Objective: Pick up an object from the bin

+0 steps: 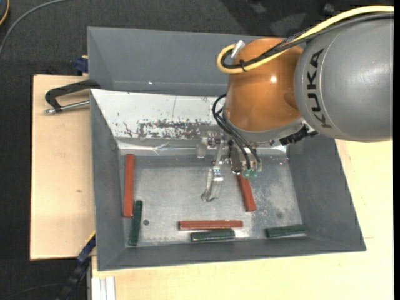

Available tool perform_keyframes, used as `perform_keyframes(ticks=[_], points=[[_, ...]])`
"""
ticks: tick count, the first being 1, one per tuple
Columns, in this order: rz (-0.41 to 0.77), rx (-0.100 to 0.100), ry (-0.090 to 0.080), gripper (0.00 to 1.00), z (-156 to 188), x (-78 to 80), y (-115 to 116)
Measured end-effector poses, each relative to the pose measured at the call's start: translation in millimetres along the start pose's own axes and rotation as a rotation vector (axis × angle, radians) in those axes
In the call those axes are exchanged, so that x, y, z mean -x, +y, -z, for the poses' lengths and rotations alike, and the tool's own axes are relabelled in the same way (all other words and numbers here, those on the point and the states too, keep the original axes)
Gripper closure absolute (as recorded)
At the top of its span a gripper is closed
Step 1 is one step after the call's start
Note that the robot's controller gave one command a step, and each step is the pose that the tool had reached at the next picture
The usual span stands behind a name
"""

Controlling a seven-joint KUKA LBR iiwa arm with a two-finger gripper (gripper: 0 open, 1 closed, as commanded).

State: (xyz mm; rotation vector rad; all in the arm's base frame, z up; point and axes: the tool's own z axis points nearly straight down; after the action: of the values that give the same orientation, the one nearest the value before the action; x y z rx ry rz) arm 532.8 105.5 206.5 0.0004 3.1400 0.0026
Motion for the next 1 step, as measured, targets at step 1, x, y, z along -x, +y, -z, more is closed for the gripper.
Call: perform_keyframes(ticks=[1], points=[[-0.209, -0.002, 0.009, 0.00, -139.0, -23.8, -65.2]])
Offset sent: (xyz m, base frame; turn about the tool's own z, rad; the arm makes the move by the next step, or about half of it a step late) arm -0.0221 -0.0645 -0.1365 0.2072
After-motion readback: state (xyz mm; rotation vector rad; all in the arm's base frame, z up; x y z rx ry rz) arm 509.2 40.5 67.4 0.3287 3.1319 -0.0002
